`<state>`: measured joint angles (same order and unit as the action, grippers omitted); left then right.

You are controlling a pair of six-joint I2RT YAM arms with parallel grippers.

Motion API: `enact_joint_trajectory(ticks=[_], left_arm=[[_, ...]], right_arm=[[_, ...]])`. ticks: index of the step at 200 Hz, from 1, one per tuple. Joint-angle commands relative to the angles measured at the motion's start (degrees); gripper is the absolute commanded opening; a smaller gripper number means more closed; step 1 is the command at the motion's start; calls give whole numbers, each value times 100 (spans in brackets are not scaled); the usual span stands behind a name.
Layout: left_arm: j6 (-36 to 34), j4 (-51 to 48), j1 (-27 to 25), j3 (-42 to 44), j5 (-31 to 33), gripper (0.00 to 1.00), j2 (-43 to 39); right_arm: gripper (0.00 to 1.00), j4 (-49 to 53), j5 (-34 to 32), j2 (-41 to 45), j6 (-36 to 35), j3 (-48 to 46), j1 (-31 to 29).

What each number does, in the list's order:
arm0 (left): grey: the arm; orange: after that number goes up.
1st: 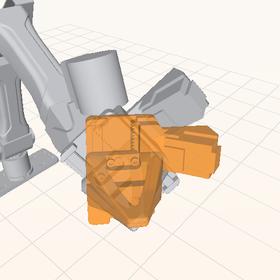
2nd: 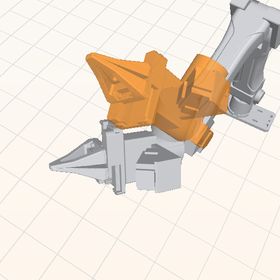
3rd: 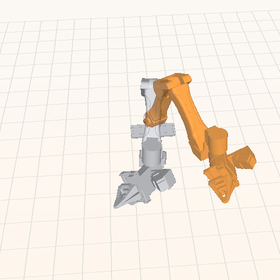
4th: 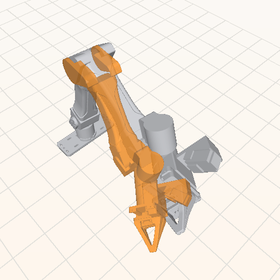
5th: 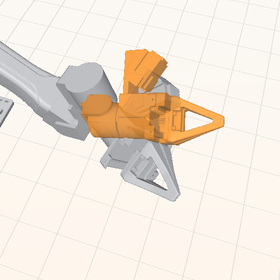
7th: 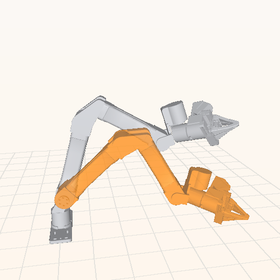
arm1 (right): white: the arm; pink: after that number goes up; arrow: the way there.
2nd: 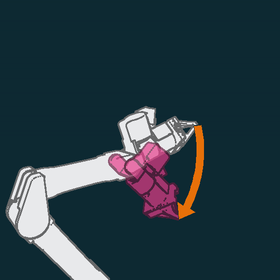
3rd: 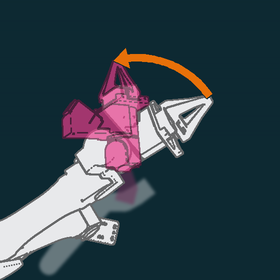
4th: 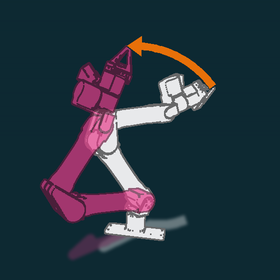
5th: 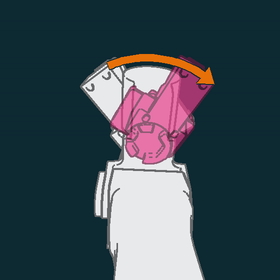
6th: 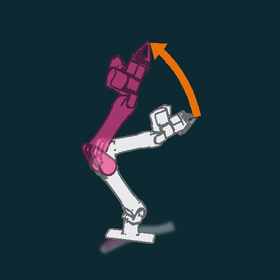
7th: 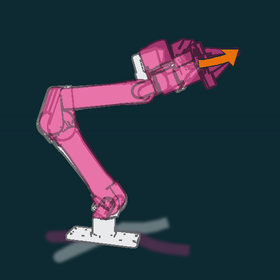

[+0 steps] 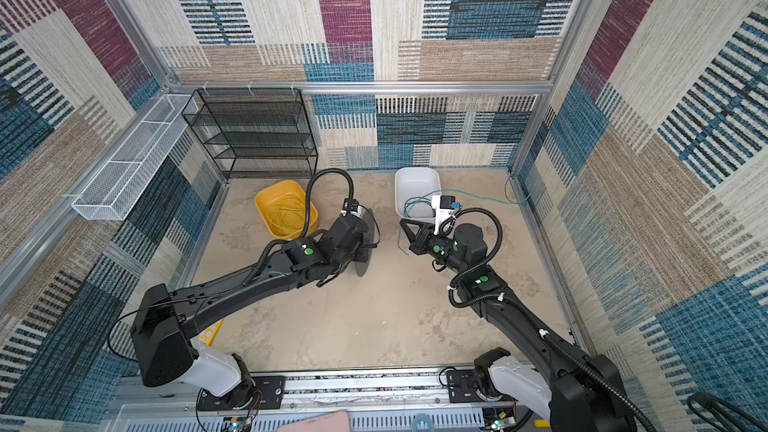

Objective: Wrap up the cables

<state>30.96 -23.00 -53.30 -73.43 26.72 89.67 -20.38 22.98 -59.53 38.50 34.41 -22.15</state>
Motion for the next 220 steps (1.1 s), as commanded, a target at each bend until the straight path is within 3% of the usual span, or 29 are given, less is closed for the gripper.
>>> enact_joint_trajectory(ticks=[1,49,94,135,159,193,220], left_arm=[[181,79,-108,-143,534,0,168],[799,-43,-178,-230,595,0,480],[745,-65,-199,-332,466,0,586],[587,-61,-201,-364,330,26,568],[533,-68,-201,-357,275,35,513],[339,-61,-201,-406,97,48,366],[85,-267,-209,-478,-105,50,-94]], right_arm=[[0,-86,-3,17,-32,-31,17],[0,-119,33,-24,-9,-30,36],[0,-133,63,-50,-2,-53,33],[0,-202,95,-113,42,-58,42],[0,-239,118,-148,61,-58,41],[0,-307,198,-222,111,-66,44],[0,-579,447,-363,359,-53,34]])
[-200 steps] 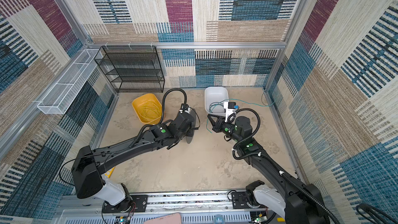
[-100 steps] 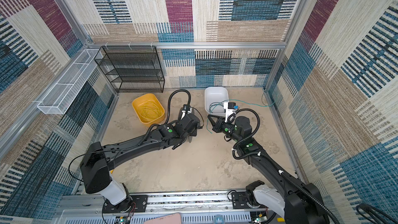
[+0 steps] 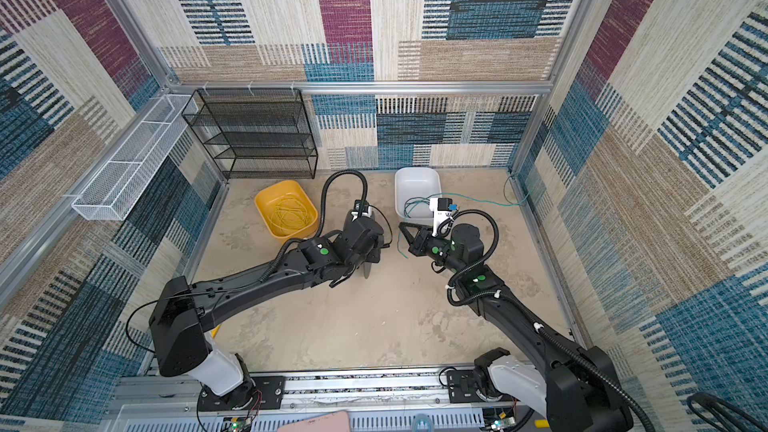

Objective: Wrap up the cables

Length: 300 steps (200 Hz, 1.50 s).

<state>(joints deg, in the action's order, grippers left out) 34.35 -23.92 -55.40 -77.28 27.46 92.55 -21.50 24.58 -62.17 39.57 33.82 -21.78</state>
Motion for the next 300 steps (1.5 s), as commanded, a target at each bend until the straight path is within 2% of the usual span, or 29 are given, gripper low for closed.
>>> enact_joint_trajectory(ticks=[1,24,50,69,80,97,121,135,151,169,216,300], left_arm=[[-267,-179,2,-85,-180,50,-416],[-361,-292,-4,423,49,51,-1251],[-24,-443,81,1382,151,56,-2051],[156,225,125,2336,-205,56,-2566],[199,735,146,2833,-318,62,-2874],[161,1418,254,3455,-513,63,-3260],[99,2294,492,4114,-1226,62,-3434],[3,2809,557,4428,-1604,62,-3369],[-81,3294,566,4604,-1997,62,-3266],[-251,3406,573,4599,-2127,61,-3176],[-508,3477,574,4610,-1939,62,-3218],[-764,3701,857,4715,-2098,61,-3102]], right_arm=[[0,-502,316,-117,283,5,-2],[0,-817,539,-322,564,192,-241],[0,-1273,571,-652,859,588,-800],[0,-1824,465,-1069,1244,744,-1002],[0,-1999,356,-1338,1386,836,-1095],[0,-2339,80,-1880,1499,951,-1233],[0,-3049,221,-2603,1871,1097,-1265],[0,-3072,244,-2735,1844,1242,-1330],[0,-3049,195,-2806,1799,1362,-1390],[0,-2980,169,-2849,1828,1431,-1429],[0,-3013,8,-3085,1811,1379,-1485],[0,-3022,27,-3389,1564,1529,-1487]])
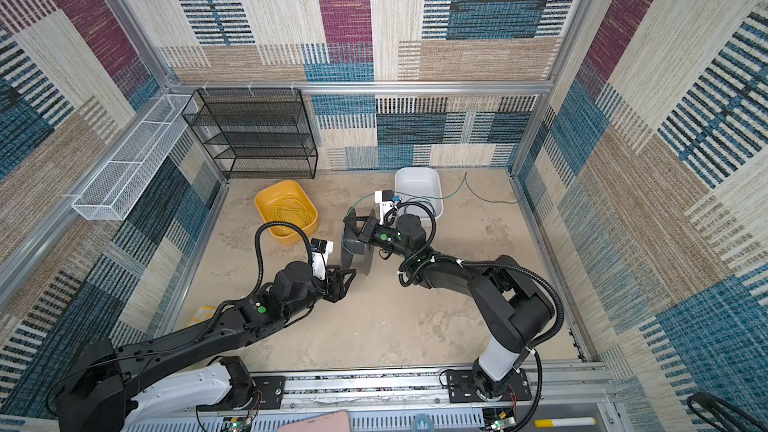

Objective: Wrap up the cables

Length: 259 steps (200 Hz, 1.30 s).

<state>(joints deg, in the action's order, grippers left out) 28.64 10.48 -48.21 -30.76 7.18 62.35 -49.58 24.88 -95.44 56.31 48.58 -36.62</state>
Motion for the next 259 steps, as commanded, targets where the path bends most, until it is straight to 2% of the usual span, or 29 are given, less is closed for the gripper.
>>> enact_joint_trajectory(ticks=[1,68,123,147,177,229,259], left_arm=[[-193,266,150,72,-78,61,-82],[70,1154,992,650,-1073,65,-623],[488,2212,1077,595,-1378,68,-20],[687,2625,1059,465,-1106,69,384],[565,2656,895,311,-345,67,506],[97,1781,432,-264,724,61,764],[88,1554,260,-328,1272,59,897]], right_arm=[[0,-216,-2,-67,-107,50,2],[0,-262,-67,-98,-176,20,6],[0,-315,-149,-114,-182,-4,8],[0,-392,-150,-115,-138,-41,5],[0,-436,-144,-68,-103,-85,2],[0,-462,-221,-1,-143,-147,8],[0,-512,-214,-4,-107,-164,1]])
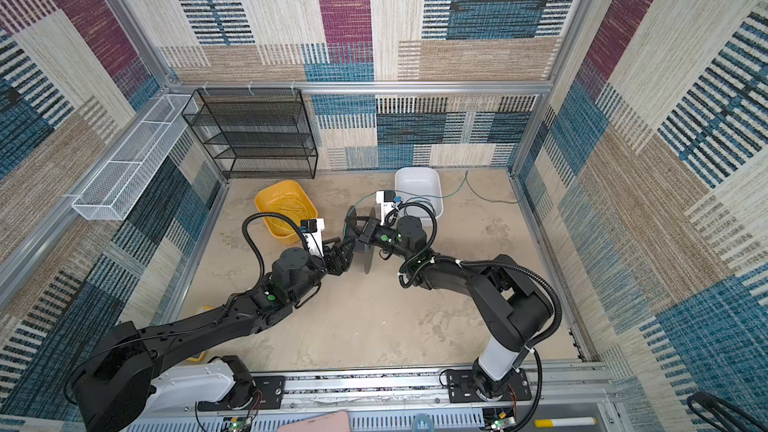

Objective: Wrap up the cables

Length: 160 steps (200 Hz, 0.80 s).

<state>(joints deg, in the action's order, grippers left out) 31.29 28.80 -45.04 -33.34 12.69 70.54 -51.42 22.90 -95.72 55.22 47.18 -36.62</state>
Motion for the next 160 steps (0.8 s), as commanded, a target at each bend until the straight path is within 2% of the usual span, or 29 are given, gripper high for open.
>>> enact_joint_trajectory(ticks=[1,120,160], left_arm=[[-176,-278,-53,-68,728,59,80],[-277,-59,-58,-119,674,50,391],[-198,108,-52,-64,678,50,491]], right_arm=[[0,-327,-14,30,4,-24,3],[0,-335,-54,89,22,-114,-1],[0,-387,-23,68,63,-177,-2]])
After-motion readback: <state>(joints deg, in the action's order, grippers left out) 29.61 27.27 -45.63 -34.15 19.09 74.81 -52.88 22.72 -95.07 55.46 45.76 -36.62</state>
